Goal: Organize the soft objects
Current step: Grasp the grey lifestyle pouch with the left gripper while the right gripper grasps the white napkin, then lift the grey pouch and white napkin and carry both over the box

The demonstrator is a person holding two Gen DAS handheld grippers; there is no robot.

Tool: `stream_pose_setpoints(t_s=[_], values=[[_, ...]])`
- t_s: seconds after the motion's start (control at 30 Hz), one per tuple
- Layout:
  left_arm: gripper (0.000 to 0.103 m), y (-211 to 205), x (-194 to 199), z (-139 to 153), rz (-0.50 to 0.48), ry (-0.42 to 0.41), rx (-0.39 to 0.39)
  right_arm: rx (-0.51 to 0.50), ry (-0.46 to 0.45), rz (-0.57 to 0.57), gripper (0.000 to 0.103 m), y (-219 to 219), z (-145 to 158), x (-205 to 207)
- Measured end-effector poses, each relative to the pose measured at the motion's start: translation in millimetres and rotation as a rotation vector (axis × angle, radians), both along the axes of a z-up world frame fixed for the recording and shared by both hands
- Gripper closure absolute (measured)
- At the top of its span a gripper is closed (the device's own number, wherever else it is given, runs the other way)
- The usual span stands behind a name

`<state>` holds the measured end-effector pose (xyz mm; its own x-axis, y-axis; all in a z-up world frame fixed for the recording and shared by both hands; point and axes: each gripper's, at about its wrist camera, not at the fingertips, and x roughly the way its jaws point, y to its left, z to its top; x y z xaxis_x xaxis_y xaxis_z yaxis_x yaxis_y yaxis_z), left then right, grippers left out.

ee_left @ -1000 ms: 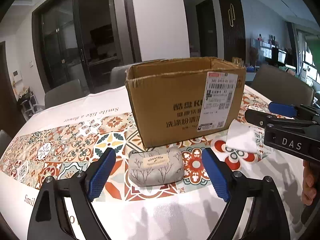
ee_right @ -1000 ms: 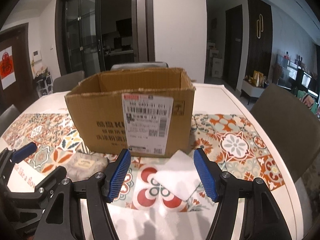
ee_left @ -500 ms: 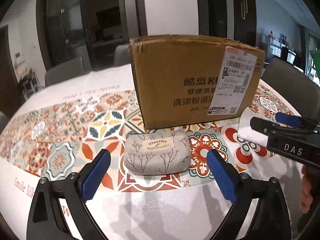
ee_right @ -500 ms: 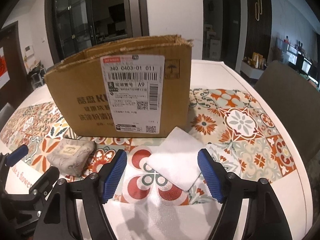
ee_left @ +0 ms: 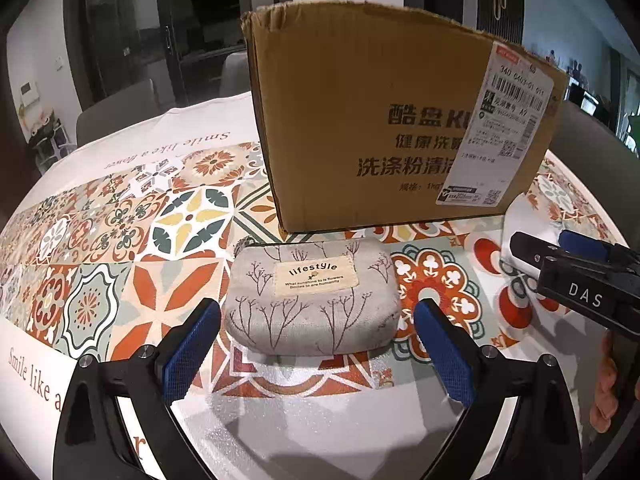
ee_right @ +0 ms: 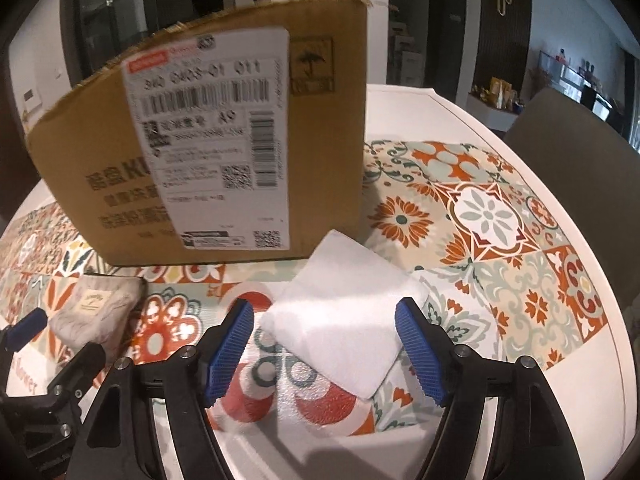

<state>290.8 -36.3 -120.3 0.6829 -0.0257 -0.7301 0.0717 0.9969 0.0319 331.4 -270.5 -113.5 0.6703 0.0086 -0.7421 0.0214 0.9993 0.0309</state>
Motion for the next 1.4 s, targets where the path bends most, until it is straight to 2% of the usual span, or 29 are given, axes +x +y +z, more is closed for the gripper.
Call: stream_pose_setpoints(t_s=[0.27,0.43,0.5,0.6,0.67,0.7,0.77,0.87,1.07,1.1,1.27,1.4], values=[[0.005,0.3,6.7,-5.2,-0.003,0.022,0.004,-0.006,0.032,-0.009,0.029,-1.3,-11.4,5.1],[0.013,3.2,11.2,-7.2,-0.006,0.035,-0.011,-0.025,0.037,-0.01,0.029,2.1,-13.4,7.5],[0.017,2.9,11.2,-7.4,-0.011,0.034,-0.007,-0.027,0.035,-0.011,0.033,1.9,-13.1,6.6],[0.027,1.7,10.2,-6.8,-0.019,0.028,-0.002,-0.025,0.025,-0.002,0.048,2.6,-12.1,4.6],[0.035,1.4,9.7,-6.1,-0.028,0.026,-0.009,-0.024,0.021,0.004,0.063,4.2,-10.1,1.4],[0.04,0.9,9.4,-6.0,-0.036,0.025,-0.012,-0.022,0.019,0.008,0.068,4.9,-9.8,0.5],[0.044,0.8,8.6,-5.8,-0.04,0.026,-0.018,-0.019,0.017,0.021,0.083,7.4,-9.0,-1.3],[0.054,0.7,6.6,-4.8,-0.047,0.019,-0.027,-0.014,0.022,0.026,0.089,9.0,-8.4,-4.1],[0.074,-0.9,0.7,-1.4,-0.076,0.0,-0.042,0.03,0.033,0.031,0.093,8.4,-5.6,-12.1],[0.089,-1.1,-0.5,-0.3,-0.087,-0.002,-0.051,0.038,0.034,0.034,0.093,9.3,-4.9,-14.8],[0.09,-0.5,-1.5,-3.1,-0.09,0.015,-0.058,0.062,0.028,0.045,0.094,13.7,1.2,-28.0],[0.091,-0.8,-5.2,-0.7,-0.097,-0.005,-0.067,0.08,0.026,0.06,0.094,17.8,5.0,-33.9]])
